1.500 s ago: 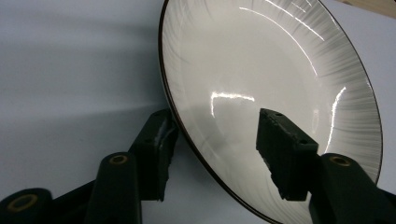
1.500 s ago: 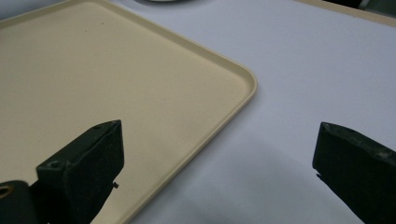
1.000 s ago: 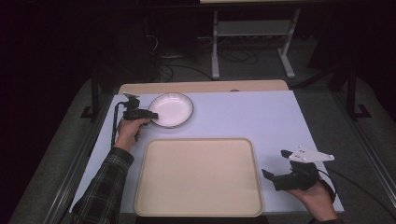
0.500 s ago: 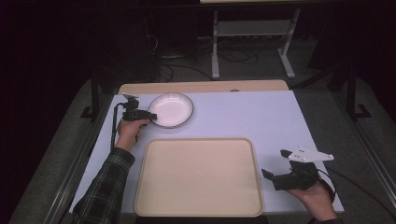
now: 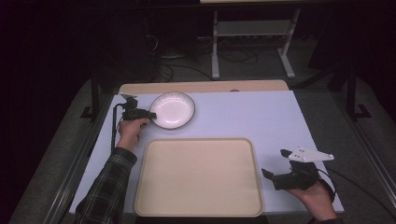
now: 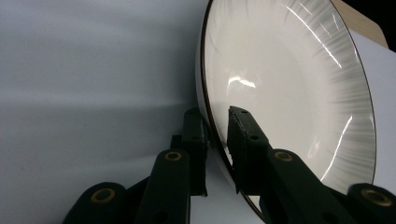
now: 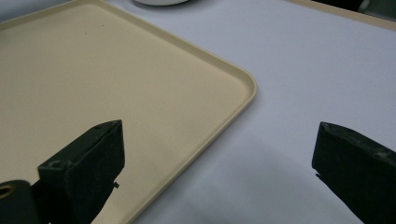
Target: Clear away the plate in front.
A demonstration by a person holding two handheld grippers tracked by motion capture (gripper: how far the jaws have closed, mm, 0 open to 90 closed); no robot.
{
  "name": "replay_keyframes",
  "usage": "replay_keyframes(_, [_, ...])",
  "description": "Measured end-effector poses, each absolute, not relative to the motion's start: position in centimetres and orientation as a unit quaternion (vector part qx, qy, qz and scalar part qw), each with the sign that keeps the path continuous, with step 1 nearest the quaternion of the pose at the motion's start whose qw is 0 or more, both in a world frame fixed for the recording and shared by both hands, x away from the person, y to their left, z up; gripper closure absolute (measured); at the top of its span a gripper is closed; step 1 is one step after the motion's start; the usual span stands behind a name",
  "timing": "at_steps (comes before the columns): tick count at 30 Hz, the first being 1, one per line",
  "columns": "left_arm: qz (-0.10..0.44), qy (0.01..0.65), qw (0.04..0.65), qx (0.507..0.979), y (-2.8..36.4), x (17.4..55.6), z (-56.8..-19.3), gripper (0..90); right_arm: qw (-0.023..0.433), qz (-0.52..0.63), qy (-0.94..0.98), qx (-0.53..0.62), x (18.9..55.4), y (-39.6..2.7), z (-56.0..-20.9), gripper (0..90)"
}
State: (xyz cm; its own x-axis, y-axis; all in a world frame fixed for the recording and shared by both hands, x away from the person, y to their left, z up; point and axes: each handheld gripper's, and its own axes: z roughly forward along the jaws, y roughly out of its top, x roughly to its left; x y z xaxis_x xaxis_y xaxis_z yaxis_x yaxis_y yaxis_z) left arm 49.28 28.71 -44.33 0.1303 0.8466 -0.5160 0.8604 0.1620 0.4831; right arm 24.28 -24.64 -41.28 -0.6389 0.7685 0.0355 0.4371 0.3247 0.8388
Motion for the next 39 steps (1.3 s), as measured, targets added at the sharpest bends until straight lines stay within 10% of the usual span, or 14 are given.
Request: replay_keyframes(39, [0.026,0.592,0.500,0.631,29.6,47.6,-41.3,84.9,0.200,0.449,0.784,0.379,24.0,-24.8,-40.9,2.3])
